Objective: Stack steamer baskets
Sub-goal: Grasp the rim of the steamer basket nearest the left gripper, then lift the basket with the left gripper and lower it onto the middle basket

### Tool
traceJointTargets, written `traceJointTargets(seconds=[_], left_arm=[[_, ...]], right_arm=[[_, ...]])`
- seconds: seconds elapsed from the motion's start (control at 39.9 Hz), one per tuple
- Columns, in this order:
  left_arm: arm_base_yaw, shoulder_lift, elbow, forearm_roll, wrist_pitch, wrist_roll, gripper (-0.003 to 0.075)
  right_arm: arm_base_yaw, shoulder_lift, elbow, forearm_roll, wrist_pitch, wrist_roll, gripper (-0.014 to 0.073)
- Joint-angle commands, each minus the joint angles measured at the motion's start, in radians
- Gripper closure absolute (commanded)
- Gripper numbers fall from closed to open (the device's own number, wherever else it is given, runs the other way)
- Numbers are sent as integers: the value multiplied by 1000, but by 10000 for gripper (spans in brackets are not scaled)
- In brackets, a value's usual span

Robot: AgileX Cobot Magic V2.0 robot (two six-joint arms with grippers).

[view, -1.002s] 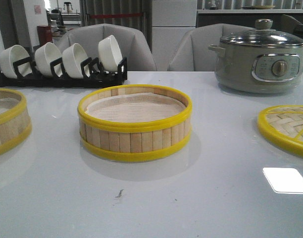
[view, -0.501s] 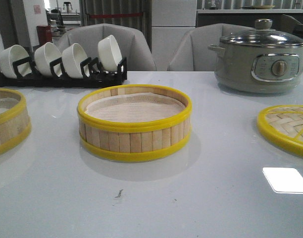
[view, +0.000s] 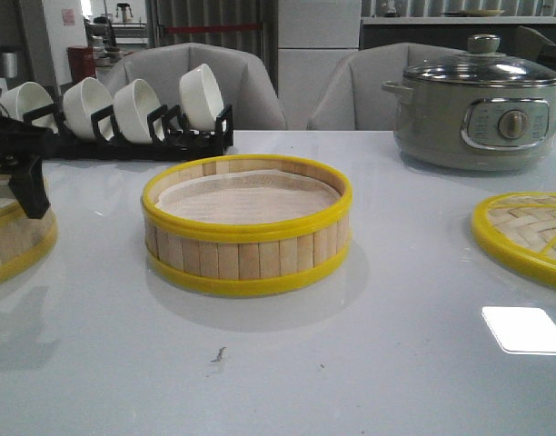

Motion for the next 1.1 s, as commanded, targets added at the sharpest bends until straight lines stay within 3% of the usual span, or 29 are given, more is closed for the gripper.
traceJointTargets(seconds=[0.0, 0.18, 0.23, 0.35, 0.43, 0.75, 1.08], left_arm=[[-4, -26, -37, -16, -40, -5, 164], [-4, -20, -37, -28, -38, -5, 290], [-4, -20, -38, -28, -38, -5, 363], [-4, -20, -41, -28, -38, -5, 647], [-4, -26, -43, -28, -38, -3, 611], [-45, -29, -210, -32, 50, -3, 634], [-260, -29, -463, -75, 168, -4, 634]], right_arm=[[0, 2, -39, 4, -74, -2, 197], [0, 2, -39, 4, -74, -2, 197], [0, 2, -39, 4, -75, -2, 198], [0, 2, -39, 4, -79, -2, 198], [0, 2, -39, 4, -79, -2, 198], [0, 2, -39, 4, -79, -2, 198], [0, 2, -39, 4, -89, -2, 198]])
